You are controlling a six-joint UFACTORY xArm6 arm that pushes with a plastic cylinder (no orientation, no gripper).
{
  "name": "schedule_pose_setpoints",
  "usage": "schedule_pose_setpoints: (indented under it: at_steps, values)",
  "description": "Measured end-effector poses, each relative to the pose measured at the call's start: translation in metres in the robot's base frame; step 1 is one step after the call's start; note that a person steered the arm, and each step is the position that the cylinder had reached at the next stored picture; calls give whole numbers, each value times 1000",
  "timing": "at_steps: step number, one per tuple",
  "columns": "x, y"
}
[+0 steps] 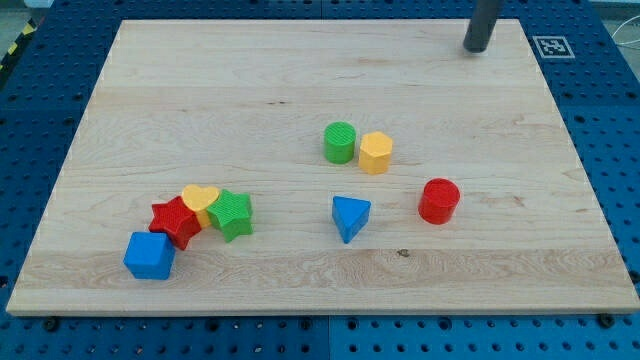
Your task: Slide the green circle towards the green star
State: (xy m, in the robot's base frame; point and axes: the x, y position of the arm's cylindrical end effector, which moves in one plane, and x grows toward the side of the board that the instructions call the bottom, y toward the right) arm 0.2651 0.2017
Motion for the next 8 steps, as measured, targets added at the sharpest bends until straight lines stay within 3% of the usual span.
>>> schedule_pose_setpoints:
  at_steps: [3,6,8]
  values:
    - [85,-56]
    - [126,-139]
    - [154,-163]
